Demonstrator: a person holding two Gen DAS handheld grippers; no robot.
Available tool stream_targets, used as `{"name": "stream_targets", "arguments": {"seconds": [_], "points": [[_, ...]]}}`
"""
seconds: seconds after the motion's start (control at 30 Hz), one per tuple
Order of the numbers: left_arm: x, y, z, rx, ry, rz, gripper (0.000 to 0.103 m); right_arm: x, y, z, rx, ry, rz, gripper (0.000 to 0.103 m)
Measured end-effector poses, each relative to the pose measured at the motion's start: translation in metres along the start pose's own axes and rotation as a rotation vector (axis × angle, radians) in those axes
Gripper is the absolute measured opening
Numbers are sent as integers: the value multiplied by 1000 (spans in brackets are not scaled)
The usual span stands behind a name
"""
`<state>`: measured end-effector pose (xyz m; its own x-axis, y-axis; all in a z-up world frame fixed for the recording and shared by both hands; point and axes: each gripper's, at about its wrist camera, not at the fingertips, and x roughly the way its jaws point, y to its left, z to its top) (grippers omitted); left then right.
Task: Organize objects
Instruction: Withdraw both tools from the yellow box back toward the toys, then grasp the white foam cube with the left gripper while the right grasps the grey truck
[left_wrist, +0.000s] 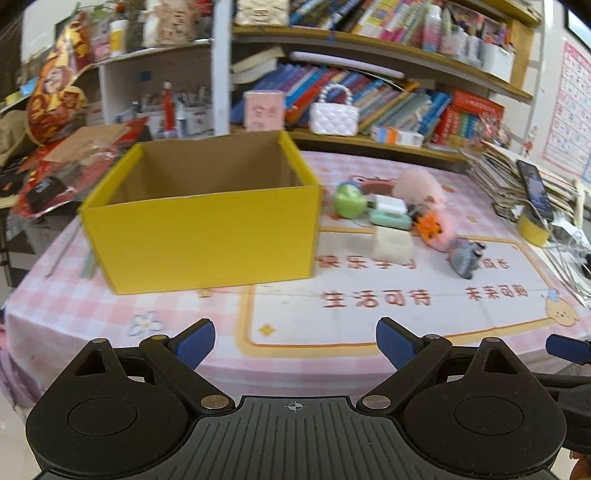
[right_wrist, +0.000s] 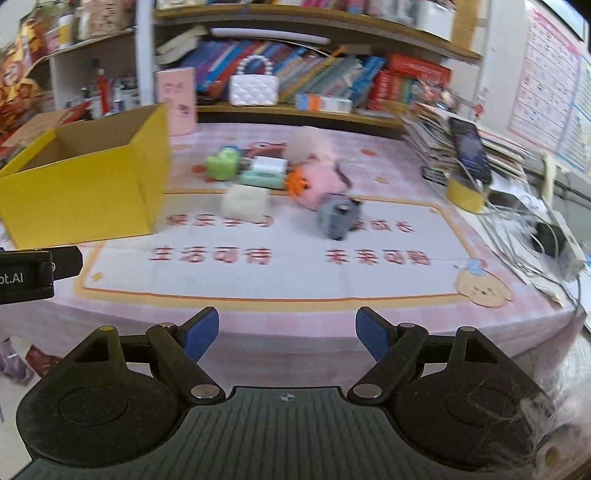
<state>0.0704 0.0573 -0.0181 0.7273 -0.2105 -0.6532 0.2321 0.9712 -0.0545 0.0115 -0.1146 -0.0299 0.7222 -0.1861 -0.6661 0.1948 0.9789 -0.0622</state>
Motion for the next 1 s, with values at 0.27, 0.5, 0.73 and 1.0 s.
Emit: {"name": "stream_targets", "arguments": {"seconds": [0.27,0.5,0.73,1.0], "points": [[20,-40,14,32,8,-1,96,19,-36,14,2,25,-5,80],[43,-69,26,38,31,14,96,43,-63,29,-24,51,12,80],[67,-96,39,48,42,36,96,71,-87,44,-31,73,46,80],[88,-116,53,55,42,104,96,105,-108,60,-50,83,104,80]]}}
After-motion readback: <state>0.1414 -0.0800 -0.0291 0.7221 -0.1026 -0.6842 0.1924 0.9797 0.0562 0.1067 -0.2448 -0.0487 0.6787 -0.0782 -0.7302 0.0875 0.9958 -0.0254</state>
